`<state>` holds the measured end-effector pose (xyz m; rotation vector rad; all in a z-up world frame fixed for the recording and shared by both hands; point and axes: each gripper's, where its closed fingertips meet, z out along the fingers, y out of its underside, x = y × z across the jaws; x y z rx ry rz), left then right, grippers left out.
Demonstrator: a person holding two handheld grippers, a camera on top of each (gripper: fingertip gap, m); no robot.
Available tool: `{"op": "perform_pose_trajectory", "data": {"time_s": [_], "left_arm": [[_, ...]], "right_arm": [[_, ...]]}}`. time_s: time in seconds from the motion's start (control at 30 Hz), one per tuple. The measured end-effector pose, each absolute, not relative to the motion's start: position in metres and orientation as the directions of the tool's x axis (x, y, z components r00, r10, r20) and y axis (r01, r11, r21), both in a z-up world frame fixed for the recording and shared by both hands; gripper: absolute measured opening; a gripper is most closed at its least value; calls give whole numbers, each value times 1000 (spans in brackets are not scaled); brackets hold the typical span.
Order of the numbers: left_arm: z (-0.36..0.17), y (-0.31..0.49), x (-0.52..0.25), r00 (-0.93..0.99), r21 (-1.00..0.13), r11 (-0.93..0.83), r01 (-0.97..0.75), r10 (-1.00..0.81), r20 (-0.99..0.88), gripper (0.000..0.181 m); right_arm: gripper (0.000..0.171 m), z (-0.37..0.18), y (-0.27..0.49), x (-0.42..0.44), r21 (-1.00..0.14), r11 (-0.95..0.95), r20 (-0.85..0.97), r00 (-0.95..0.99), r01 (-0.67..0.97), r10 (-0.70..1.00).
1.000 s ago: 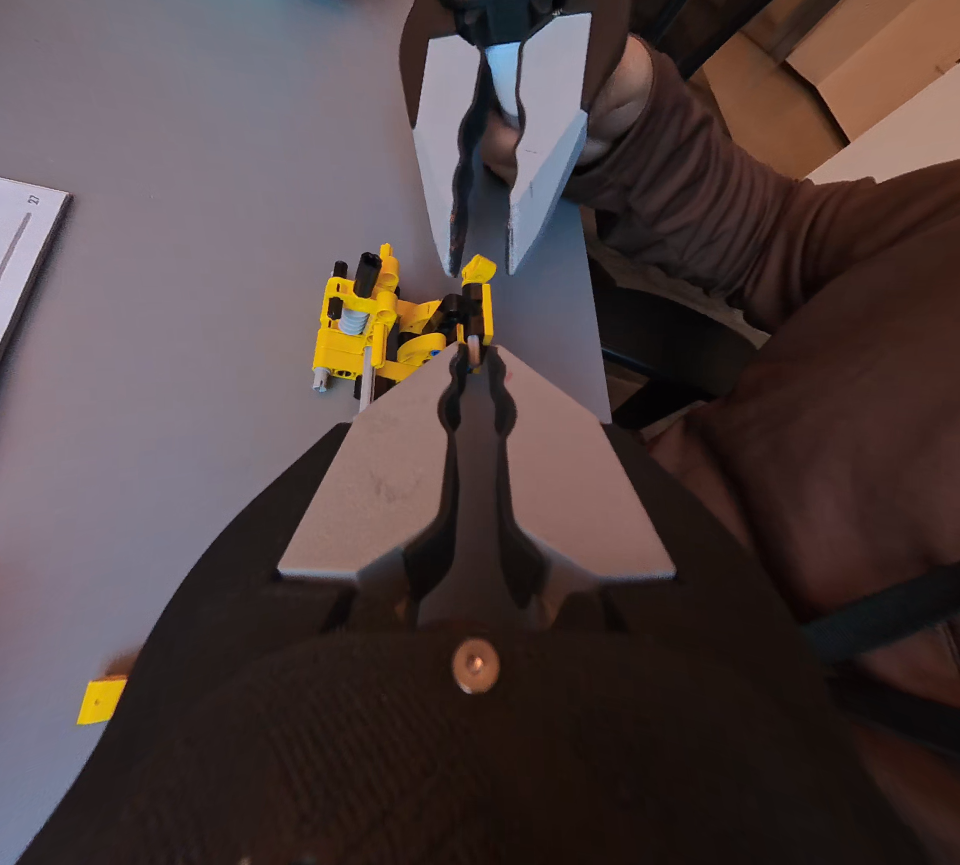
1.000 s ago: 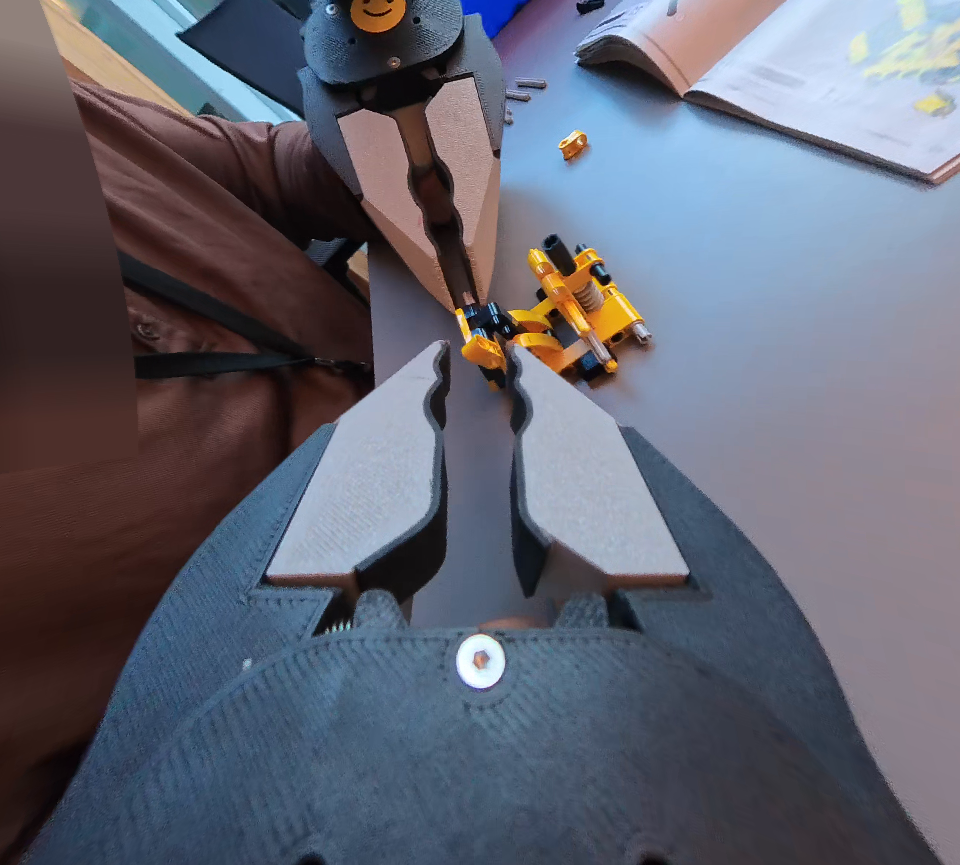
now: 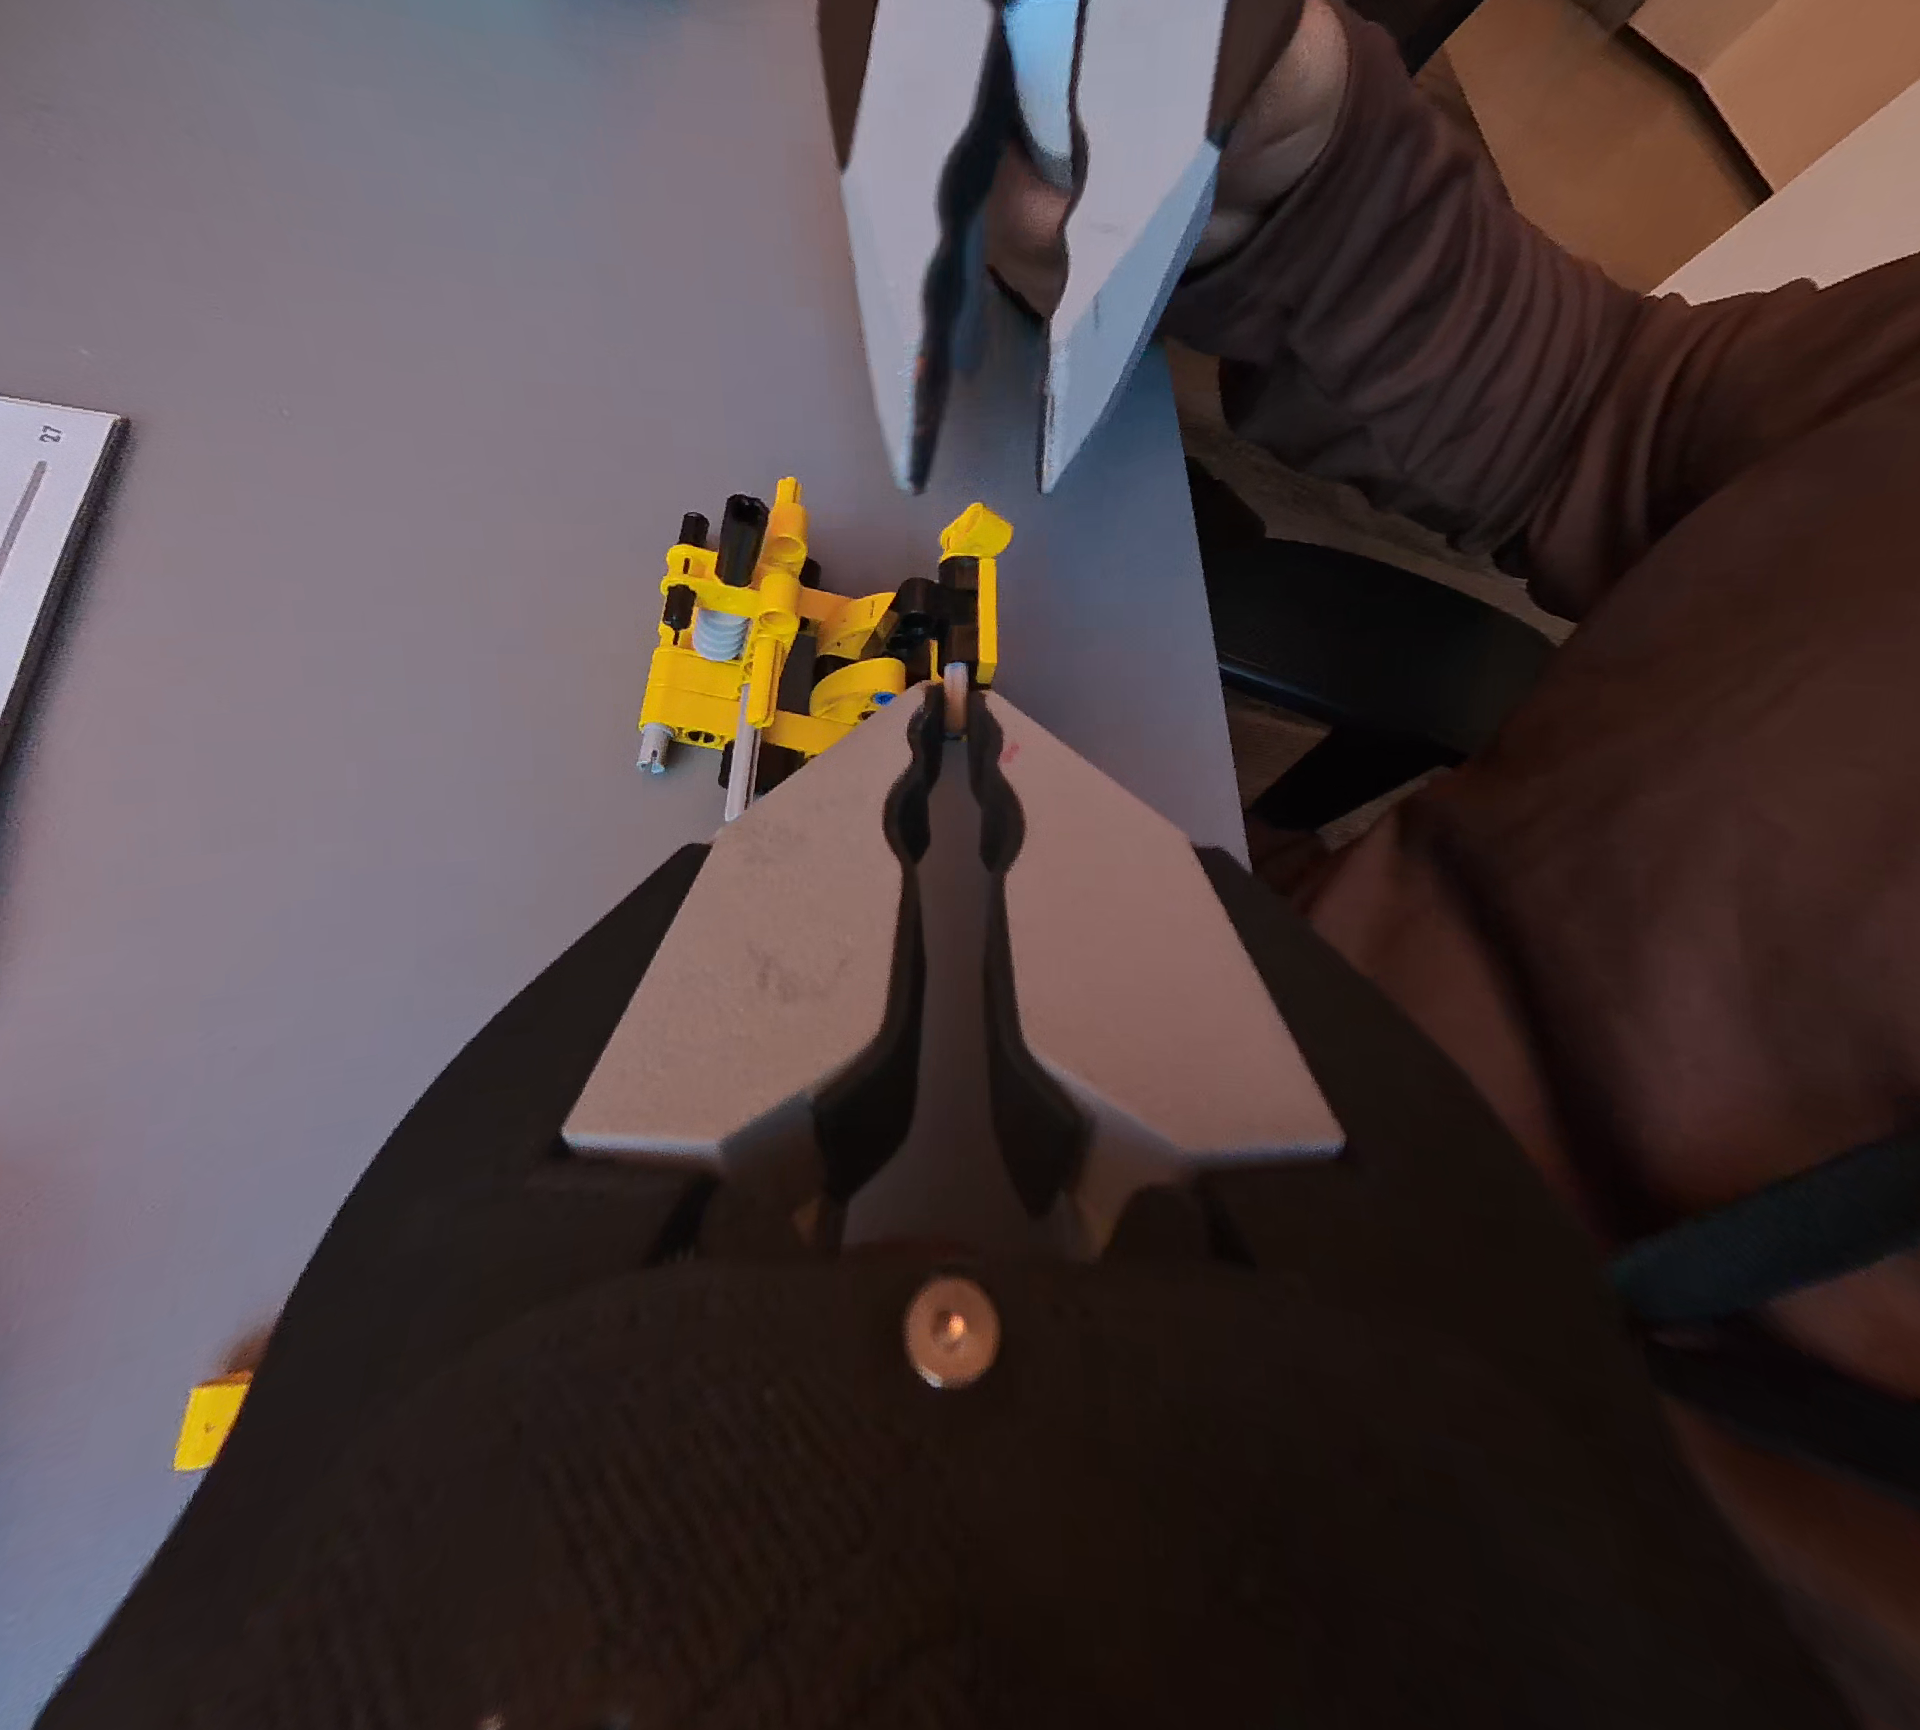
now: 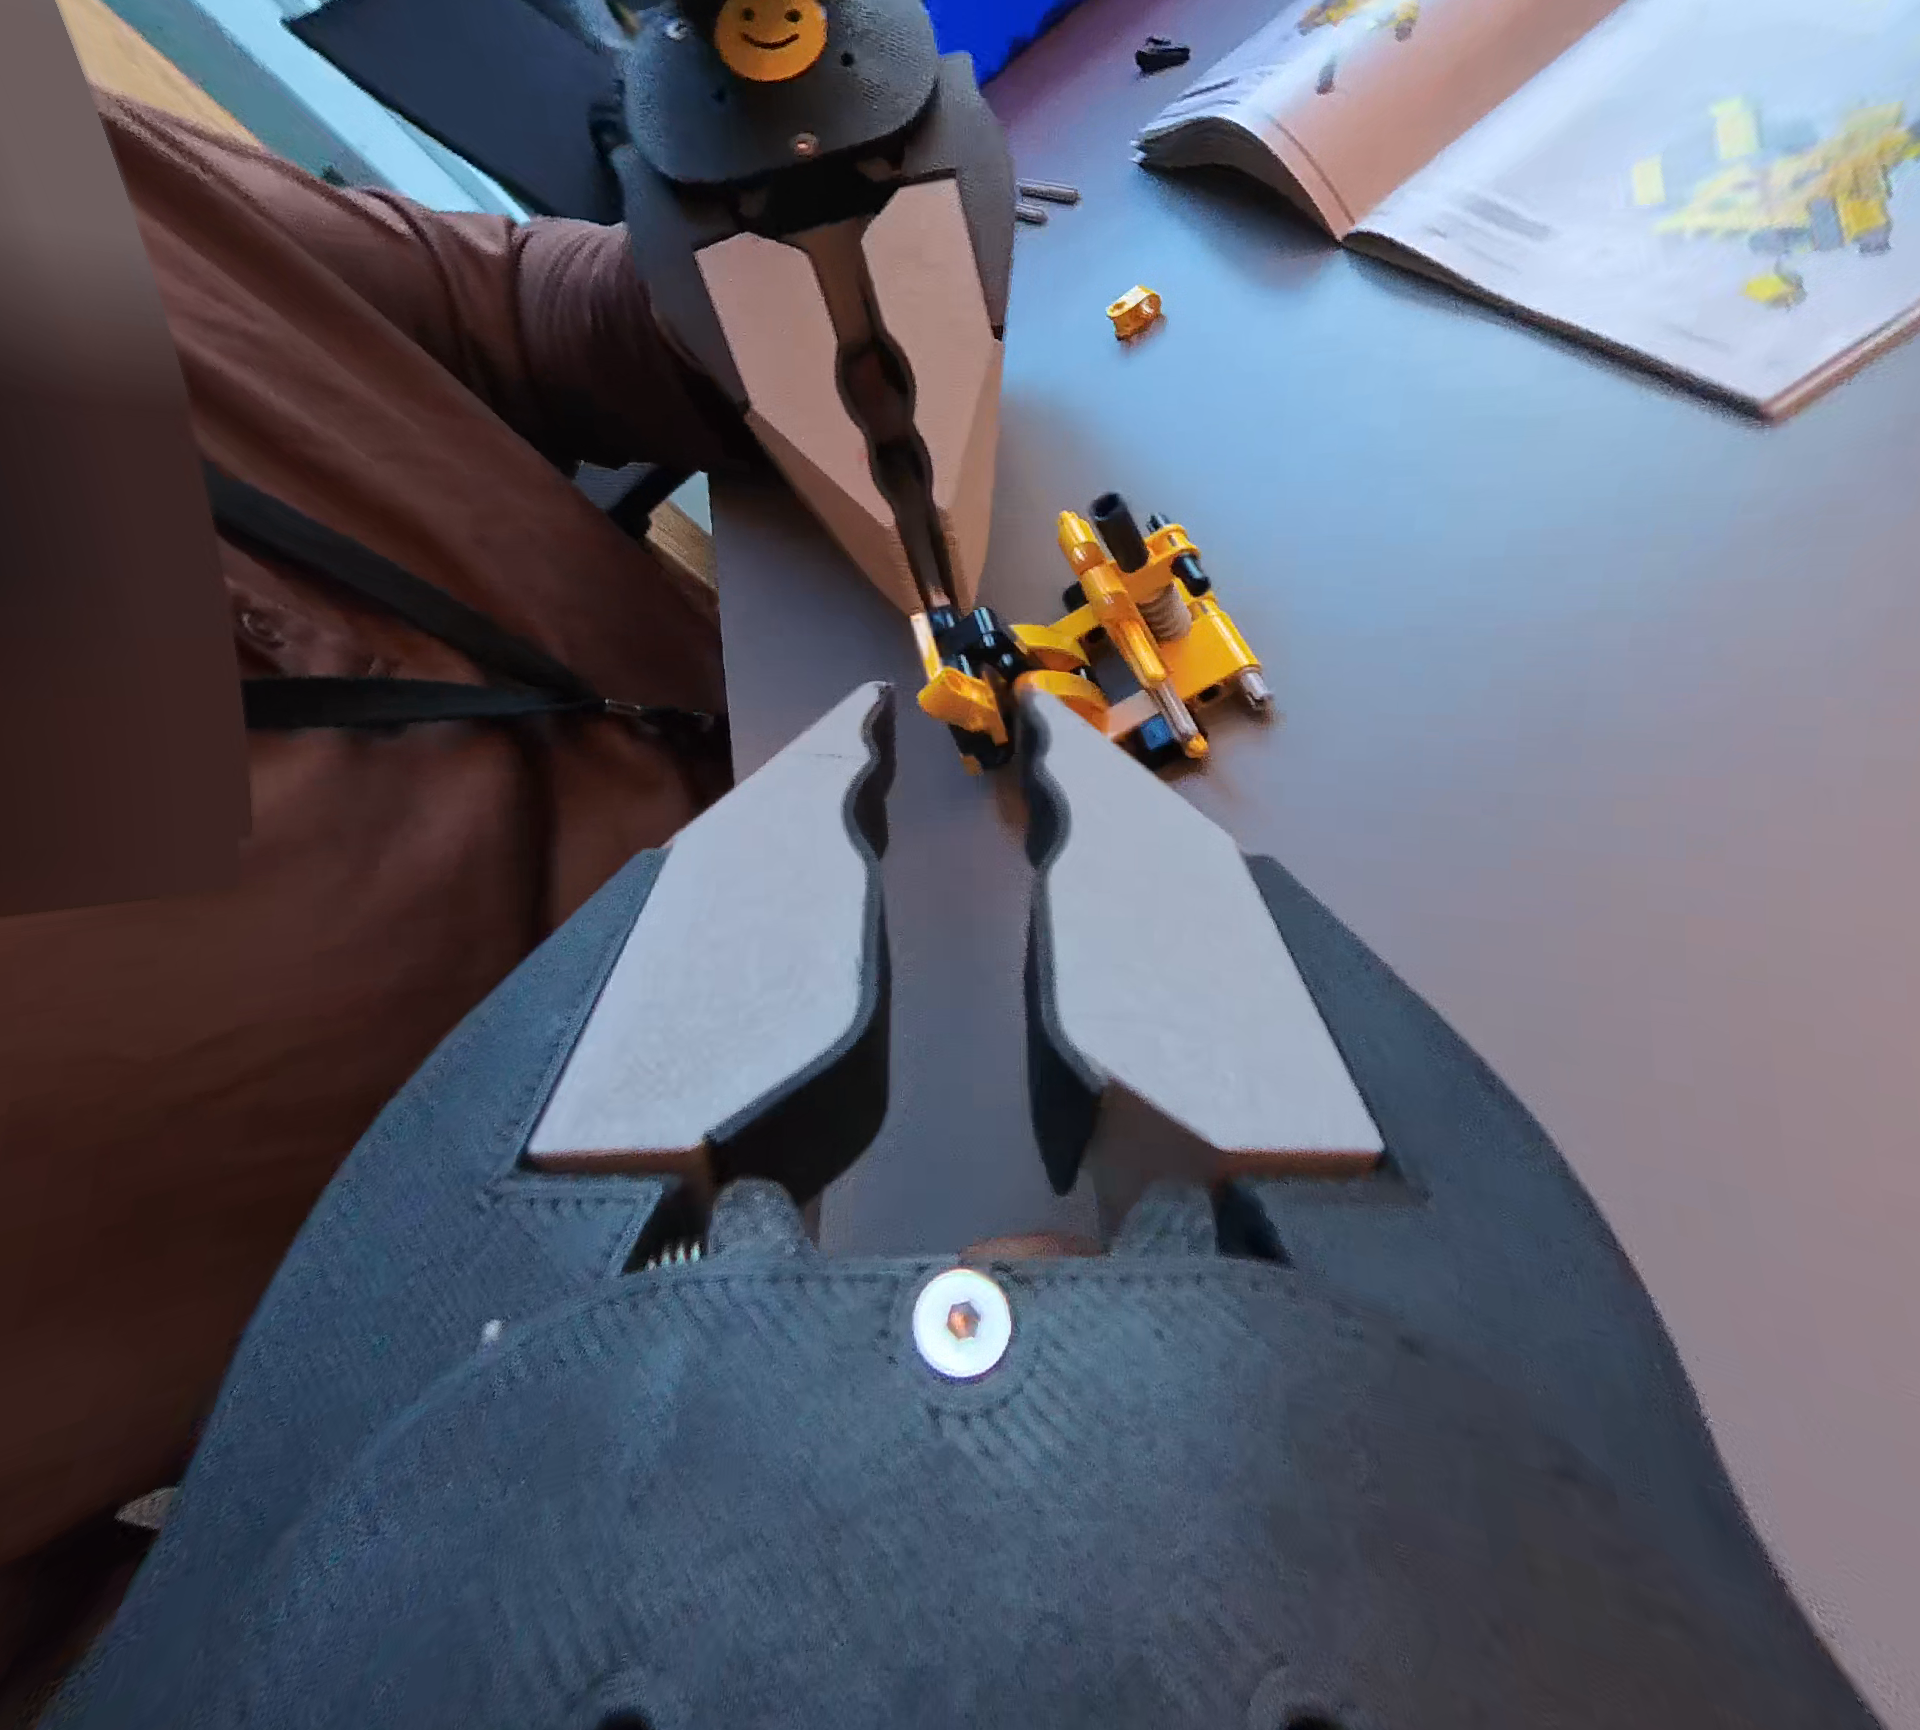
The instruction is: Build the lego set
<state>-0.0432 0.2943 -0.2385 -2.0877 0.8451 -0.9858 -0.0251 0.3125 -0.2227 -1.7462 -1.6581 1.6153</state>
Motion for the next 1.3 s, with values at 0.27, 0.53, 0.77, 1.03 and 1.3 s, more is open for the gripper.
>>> {"op": "perform_pose_trajectory", "data": {"time_s": [0.27,0.53,0.77,1.03,1.3], "left_arm": [[-239,294,-42,492,-796,-523,-305,-802,338,1],[-238,294,-40,483,-798,-517,-309,-808,337,1],[-239,295,-39,478,-798,-511,-319,-814,330,1],[-234,297,-42,431,-765,-599,-237,-770,470,2],[-237,295,-40,421,-771,-570,-285,-797,433,2]], "right_arm": [[5,-222,306,-29,-607,-511,-763,-266,609,589],[30,-228,307,-22,-624,-473,-730,-249,622,636],[12,-230,302,-25,-667,-423,-672,-250,614,697],[12,-227,304,-27,-855,-125,-302,-287,504,909],[11,-221,306,-22,-908,46,-83,-287,416,954]]}}
